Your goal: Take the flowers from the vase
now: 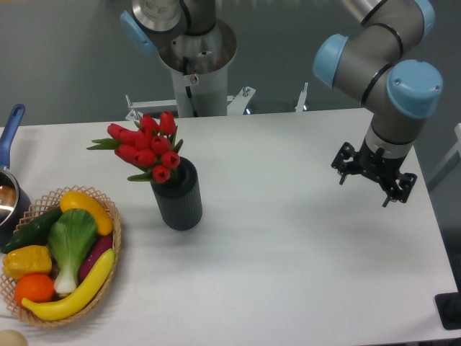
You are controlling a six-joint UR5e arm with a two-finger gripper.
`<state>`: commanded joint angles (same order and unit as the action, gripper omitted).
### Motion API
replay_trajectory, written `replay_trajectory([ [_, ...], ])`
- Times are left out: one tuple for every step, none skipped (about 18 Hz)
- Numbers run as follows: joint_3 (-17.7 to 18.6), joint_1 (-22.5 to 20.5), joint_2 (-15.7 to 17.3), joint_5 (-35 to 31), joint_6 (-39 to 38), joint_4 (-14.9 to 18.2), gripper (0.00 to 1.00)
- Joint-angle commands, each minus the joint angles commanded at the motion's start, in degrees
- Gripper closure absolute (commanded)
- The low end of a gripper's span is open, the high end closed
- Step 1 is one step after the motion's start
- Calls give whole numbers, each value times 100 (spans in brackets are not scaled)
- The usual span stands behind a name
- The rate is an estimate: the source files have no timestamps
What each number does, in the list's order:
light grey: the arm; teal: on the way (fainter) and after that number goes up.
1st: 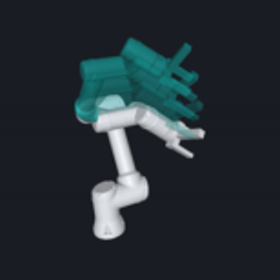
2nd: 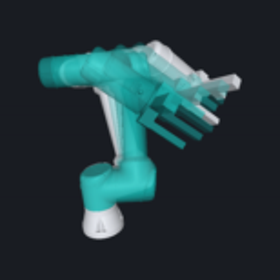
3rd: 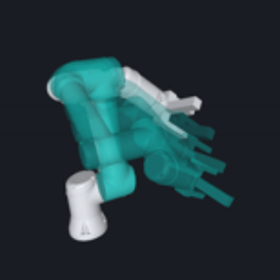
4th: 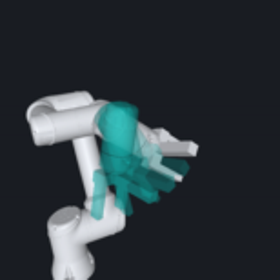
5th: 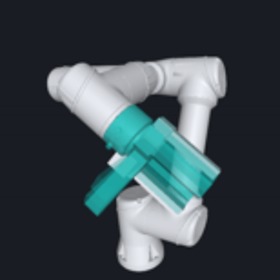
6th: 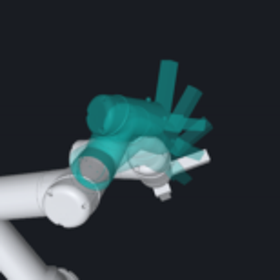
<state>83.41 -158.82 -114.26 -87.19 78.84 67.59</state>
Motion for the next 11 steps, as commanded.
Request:
replay_trajectory([
  [0, -9, -9, 0, 0, 0, 0],
  [0, -9, -9, 0, 0, -9, 0],
  [0, -9, -9, 0, 0, -18, 0],
  [-9, -9, -9, 0, 9, -18, 0],
  [-17, -35, -9, 9, 26, -18, 0],
  [-9, -44, 0, 35, 26, -26, 0],
  [17, -53, 9, 87, 35, -35, 0],
  [52, -79, 17, 201, 35, -44, 0],
  [122, -105, 44, 385, 18, -61, 0],
  [210, -132, 53, 674, 9, -114, 0],
  [359, -193, 157, 1025, 0, -236, 0],
])
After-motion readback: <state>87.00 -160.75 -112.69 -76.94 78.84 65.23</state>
